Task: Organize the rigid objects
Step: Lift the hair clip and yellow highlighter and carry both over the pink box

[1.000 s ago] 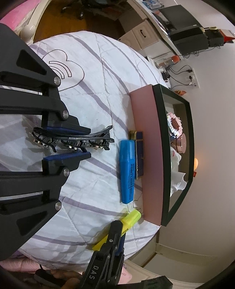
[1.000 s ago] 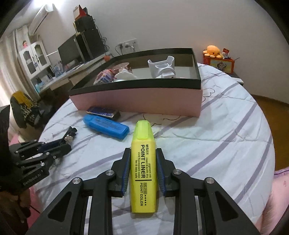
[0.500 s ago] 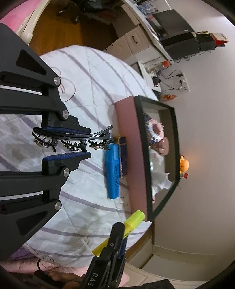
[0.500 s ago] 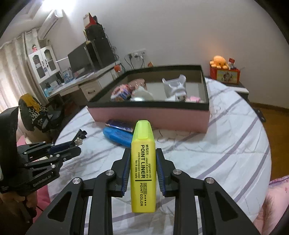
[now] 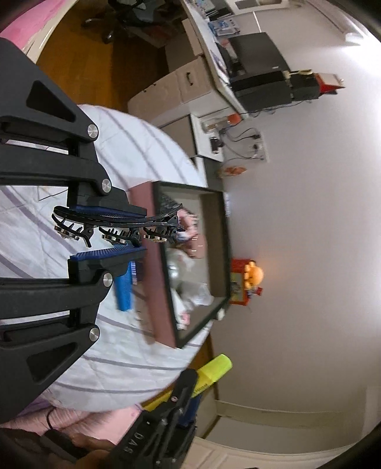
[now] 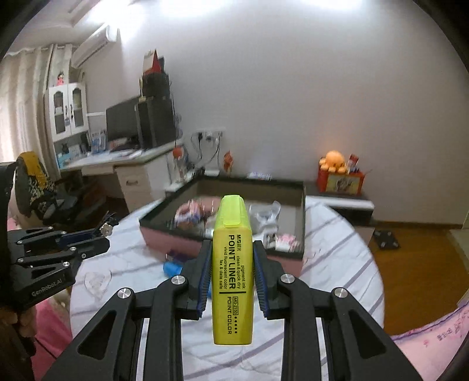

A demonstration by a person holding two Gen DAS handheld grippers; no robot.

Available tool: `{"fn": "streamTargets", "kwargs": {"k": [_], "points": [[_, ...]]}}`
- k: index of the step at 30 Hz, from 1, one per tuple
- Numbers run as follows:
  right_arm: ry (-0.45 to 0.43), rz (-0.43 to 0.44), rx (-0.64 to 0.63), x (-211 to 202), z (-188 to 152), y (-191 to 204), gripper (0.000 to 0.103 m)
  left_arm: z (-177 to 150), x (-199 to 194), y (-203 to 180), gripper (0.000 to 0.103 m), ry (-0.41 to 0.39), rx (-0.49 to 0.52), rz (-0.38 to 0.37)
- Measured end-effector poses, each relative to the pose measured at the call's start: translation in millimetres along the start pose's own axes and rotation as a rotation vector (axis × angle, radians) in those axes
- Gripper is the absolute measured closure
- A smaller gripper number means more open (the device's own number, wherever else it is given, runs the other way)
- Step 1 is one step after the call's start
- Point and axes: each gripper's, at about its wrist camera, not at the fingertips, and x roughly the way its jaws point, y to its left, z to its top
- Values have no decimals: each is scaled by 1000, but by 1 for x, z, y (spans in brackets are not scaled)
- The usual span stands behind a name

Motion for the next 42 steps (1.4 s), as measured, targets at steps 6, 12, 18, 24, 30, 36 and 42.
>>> {"fn": "streamTargets", "kwargs": {"k": [6, 12, 18, 24, 30, 36, 42], "points": [[-70, -10, -9, -17, 21, 3, 76, 25, -22, 1, 84, -83, -8, 11], [-125, -53, -28, -30, 39, 7, 76, 44, -36, -2, 84, -139, 5, -4], [-164, -81, -34, -37, 52, 6, 76, 60, -47, 0, 84, -195, -2, 7], [-180, -80, -38, -35, 61, 6, 76, 73, -44, 4, 84, -229, -11, 31], [-184, -79, -50, -19, 68, 3, 76, 81, -27, 1, 84, -230, 11, 34], [-159, -83, -46, 12, 76, -8, 76, 99, 8, -5, 84, -208, 42, 16], [-105, -81, -34, 59, 80, -24, 76, 110, 72, -3, 84, -127, 58, 6]]}}
